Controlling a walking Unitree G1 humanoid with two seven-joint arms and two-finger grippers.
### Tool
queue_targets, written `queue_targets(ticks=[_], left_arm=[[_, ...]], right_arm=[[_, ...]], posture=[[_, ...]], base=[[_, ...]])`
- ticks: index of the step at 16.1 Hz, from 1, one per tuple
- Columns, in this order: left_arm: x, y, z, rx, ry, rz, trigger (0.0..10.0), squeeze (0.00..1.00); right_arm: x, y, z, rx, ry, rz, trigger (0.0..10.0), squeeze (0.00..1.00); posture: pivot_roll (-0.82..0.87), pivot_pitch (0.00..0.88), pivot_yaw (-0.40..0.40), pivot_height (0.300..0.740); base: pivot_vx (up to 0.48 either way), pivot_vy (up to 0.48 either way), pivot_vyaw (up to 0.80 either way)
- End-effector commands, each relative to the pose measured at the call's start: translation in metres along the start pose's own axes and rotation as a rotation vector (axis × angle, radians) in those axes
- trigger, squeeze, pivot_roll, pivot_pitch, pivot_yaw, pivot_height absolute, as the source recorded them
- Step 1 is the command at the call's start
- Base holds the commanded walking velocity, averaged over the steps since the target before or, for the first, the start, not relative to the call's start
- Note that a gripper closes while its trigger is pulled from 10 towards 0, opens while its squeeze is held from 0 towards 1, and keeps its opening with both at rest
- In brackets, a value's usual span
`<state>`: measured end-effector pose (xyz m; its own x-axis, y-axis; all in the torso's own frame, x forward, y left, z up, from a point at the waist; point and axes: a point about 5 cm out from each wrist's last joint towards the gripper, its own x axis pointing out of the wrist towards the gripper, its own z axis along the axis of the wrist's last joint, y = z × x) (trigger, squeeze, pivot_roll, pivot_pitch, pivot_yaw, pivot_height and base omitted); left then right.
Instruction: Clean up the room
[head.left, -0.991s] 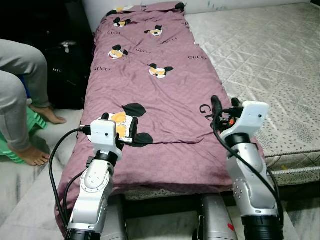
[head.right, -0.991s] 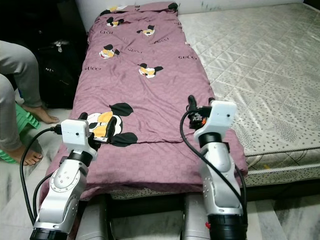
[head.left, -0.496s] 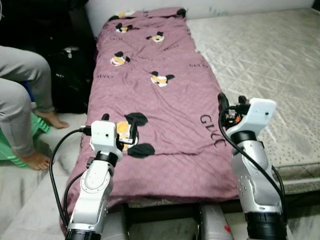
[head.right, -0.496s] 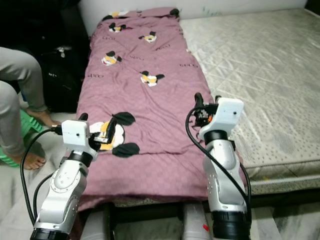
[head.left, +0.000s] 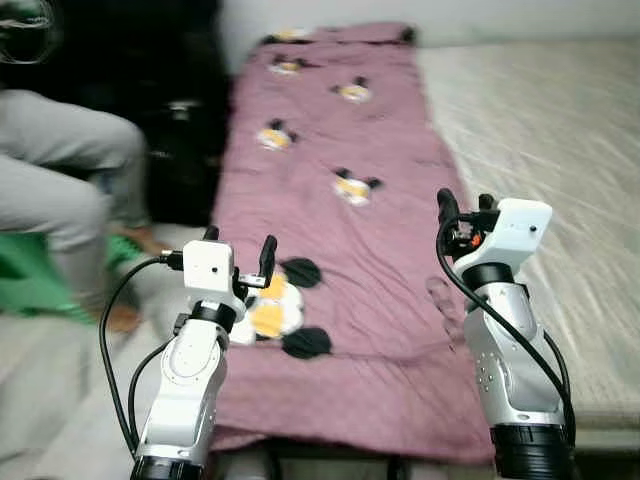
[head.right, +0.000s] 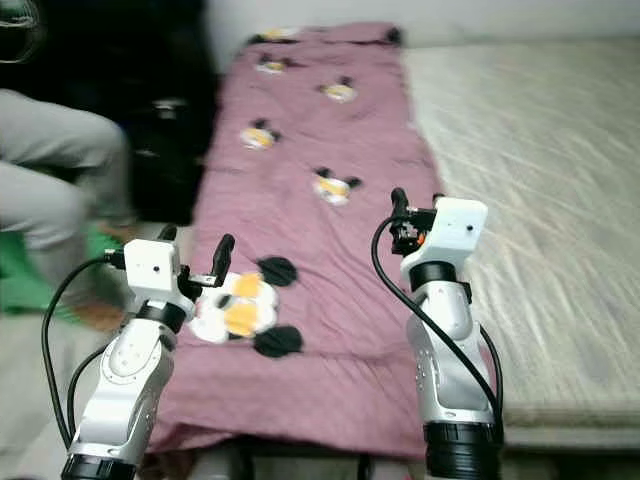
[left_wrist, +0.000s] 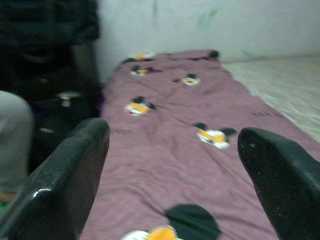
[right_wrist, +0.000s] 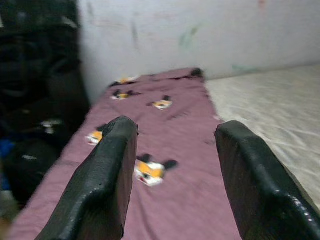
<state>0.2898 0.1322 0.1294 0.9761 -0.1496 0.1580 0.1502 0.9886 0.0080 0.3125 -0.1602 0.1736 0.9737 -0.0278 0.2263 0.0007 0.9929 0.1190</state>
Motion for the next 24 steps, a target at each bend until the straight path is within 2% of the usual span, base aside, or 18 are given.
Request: queue_targets(ticks=[1,7,12,15,19,20,21,23,24], left_arm=[[-0.001,0.005,-0.002,0.012,0.009,0.007,10.0,0.00],[-0.009,-0.005,-0.007,0.003,0.031,-0.022,10.0,0.00],[-0.010,-0.003,-0.006,-0.007,0.031,-0.019,10.0,0.00],[-0.013,-0.004,-0.009,-0.002,0.044,-0.014,10.0,0.00],[-0.012,-0.004,-0.008,-0.006,0.041,-0.015,10.0,0.00],[-0.012,-0.003,-0.008,-0.005,0.042,-0.016,10.0,0.00],[-0.012,-0.003,-0.008,-0.004,0.044,-0.018,10.0,0.00],[-0.013,-0.003,-0.008,-0.005,0.045,-0.019,10.0,0.00],[-0.012,-0.004,-0.008,-0.006,0.046,-0.020,10.0,0.00]], right_arm=[[0.000,0.001,-0.001,0.005,0.001,-0.014,10.0,0.00],[-0.009,-0.004,-0.005,-0.020,0.023,-0.030,10.0,0.00],[-0.012,-0.009,-0.006,-0.039,0.034,-0.041,10.0,0.00],[-0.018,-0.015,-0.014,-0.063,0.078,-0.072,10.0,0.00],[-0.022,-0.014,-0.014,-0.046,0.069,-0.074,10.0,0.00],[-0.021,-0.013,-0.013,-0.090,0.065,-0.084,10.0,0.00],[-0.019,-0.007,-0.009,-0.129,0.033,-0.026,10.0,0.00],[-0.018,-0.006,-0.008,-0.103,0.031,-0.011,10.0,0.00],[-0.016,-0.009,-0.008,-0.108,0.043,-0.047,10.0,0.00]], posture=[[-0.01,0.042,0.092,0.740],[-0.02,0.065,0.089,0.740],[-0.01,0.071,0.087,0.740],[-0.01,0.073,0.091,0.740],[-0.01,0.063,0.090,0.740],[-0.01,0.059,0.094,0.740],[-0.02,0.060,0.096,0.740],[-0.01,0.062,0.098,0.740],[-0.01,0.063,0.098,0.740]], base=[[0.000,0.000,0.00],[0.000,0.000,0.00],[0.000,0.000,0.00],[0.000,0.000,0.00],[0.000,0.000,0.00],[0.000,0.000,0.00],[0.000,0.000,0.00],[0.000,0.000,0.00],[0.000,0.000,0.00]])
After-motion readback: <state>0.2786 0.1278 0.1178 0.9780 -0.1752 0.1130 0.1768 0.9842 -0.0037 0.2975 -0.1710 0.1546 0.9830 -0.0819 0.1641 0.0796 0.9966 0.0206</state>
